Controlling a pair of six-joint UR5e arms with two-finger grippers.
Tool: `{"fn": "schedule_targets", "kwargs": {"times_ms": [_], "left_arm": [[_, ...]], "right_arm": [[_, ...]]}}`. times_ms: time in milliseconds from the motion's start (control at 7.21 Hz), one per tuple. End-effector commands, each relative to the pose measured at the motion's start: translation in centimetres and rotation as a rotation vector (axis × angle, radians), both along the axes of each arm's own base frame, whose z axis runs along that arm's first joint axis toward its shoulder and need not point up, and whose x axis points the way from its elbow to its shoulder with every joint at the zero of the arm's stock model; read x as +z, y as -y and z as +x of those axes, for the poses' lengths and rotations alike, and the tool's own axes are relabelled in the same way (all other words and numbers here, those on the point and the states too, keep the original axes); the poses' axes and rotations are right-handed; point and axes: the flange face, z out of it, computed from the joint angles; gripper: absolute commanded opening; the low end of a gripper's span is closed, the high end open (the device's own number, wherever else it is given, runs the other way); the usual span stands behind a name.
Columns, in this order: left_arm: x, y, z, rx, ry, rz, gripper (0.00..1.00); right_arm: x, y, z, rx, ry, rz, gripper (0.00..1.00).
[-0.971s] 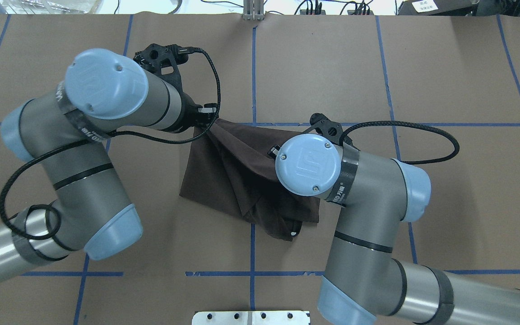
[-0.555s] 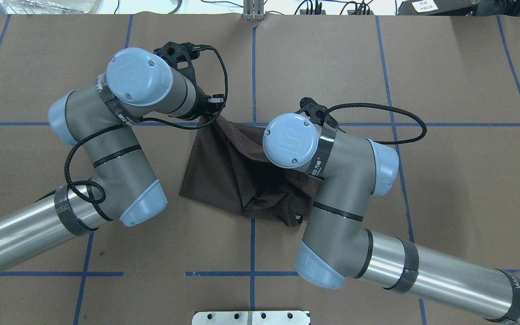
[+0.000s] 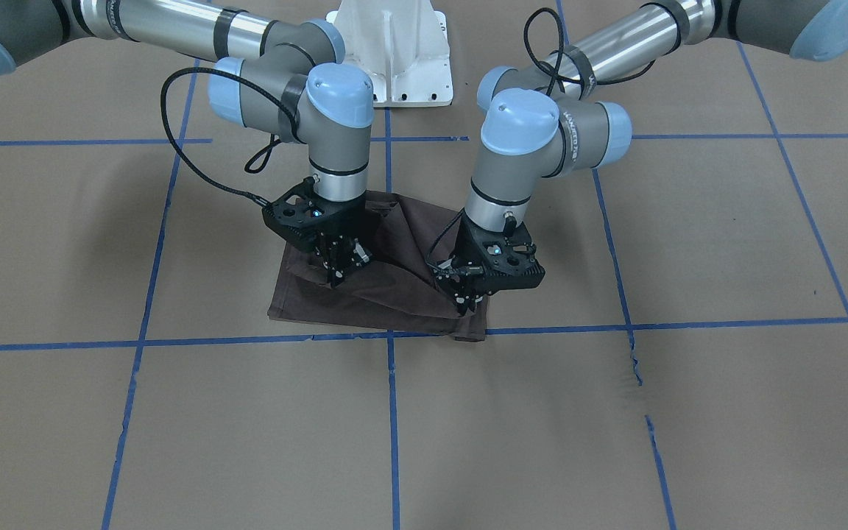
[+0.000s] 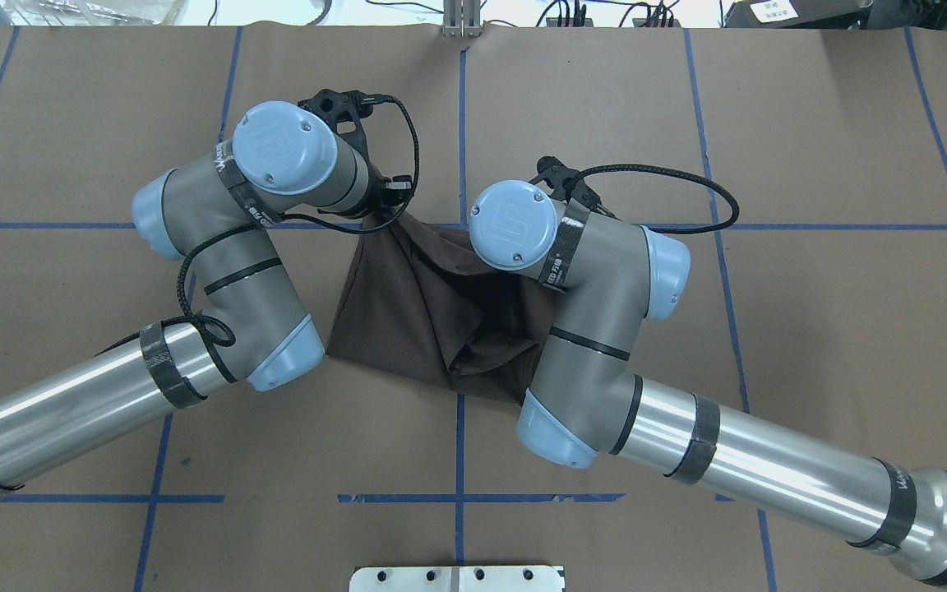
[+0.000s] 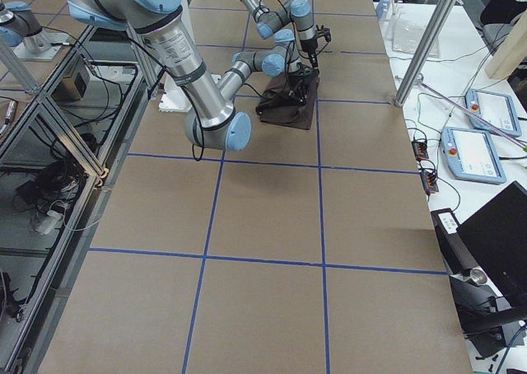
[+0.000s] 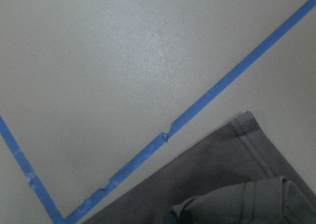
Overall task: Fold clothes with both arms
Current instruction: 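Lower the held edge onto the far half with both grippers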
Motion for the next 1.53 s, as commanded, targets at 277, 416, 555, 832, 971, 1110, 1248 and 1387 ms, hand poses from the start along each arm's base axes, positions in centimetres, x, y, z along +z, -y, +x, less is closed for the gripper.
{"fn": "schedule_targets", "kwargs": {"times_ms": [277, 416, 555, 832, 971, 1110, 1248, 1387], "left_arm": [[1.1, 0.6, -4.0, 0.096, 0.059, 0.192, 1.0], [1.8, 0.4, -4.7, 0.098, 0.065, 0.197, 1.0], [1.9, 0.3, -4.6, 0.099, 0.064, 0.196, 1.0], [1.9, 0.3, -4.7, 0.095, 0.061, 0.194, 1.0], [1.8, 0.2, -4.9, 0.093, 0.054, 0.199, 1.0], [1.8, 0.2, -4.9, 0.092, 0.053, 0.198, 1.0], [1.8, 0.2, -4.9, 0.09, 0.052, 0.198, 1.0], [1.7, 0.1, -5.0, 0.087, 0.049, 0.195, 1.0]], "right_arm": [[-2.2, 2.5, 3.6, -0.284, -0.008, 0.121, 1.0], [-3.4, 1.7, 4.6, -0.29, 0.019, 0.142, 1.0], [-4.0, -2.7, 4.9, -0.348, 0.057, 0.186, 1.0], [-1.8, -11.6, 4.0, -0.475, 0.065, 0.238, 1.0], [-0.5, -13.0, 3.0, -0.537, 0.024, 0.284, 1.0], [0.6, -13.1, 3.4, -0.618, -0.014, 0.347, 1.0], [0.8, -12.5, 3.7, -0.658, -0.042, 0.393, 1.0], [0.9, -12.1, 4.0, -0.678, -0.059, 0.417, 1.0]]}}
